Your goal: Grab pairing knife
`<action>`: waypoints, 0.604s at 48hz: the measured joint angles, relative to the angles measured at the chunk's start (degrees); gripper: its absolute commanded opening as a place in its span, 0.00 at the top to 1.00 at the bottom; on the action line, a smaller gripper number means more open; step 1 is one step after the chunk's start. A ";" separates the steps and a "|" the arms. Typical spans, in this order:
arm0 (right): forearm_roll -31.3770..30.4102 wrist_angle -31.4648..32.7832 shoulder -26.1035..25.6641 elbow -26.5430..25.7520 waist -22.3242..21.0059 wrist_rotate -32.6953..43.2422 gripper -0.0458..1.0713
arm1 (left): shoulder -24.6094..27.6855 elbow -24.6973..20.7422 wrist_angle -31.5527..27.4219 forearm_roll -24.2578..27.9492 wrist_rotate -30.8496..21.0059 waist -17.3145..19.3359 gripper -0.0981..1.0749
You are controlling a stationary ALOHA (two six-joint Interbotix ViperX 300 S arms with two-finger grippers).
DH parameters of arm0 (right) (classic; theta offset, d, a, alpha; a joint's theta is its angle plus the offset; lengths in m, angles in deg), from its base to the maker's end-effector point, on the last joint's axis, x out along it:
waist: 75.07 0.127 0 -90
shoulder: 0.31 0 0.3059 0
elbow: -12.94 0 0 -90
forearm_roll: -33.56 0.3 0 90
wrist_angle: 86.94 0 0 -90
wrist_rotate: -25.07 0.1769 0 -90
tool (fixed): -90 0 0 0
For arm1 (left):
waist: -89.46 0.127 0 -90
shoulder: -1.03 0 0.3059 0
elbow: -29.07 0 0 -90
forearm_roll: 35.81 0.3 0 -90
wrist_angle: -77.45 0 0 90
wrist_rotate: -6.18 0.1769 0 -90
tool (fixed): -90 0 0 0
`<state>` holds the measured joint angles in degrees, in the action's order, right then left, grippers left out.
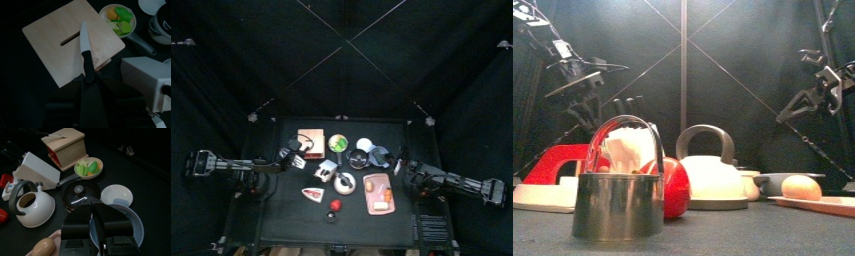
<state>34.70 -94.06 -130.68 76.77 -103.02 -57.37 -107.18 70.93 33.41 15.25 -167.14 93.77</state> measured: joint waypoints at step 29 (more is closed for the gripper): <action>0.00 -0.18 0.44 0.00 -0.09 0.00 0.95 | 0.00 0.00 5.10 0.62 0.00 -0.09 0.35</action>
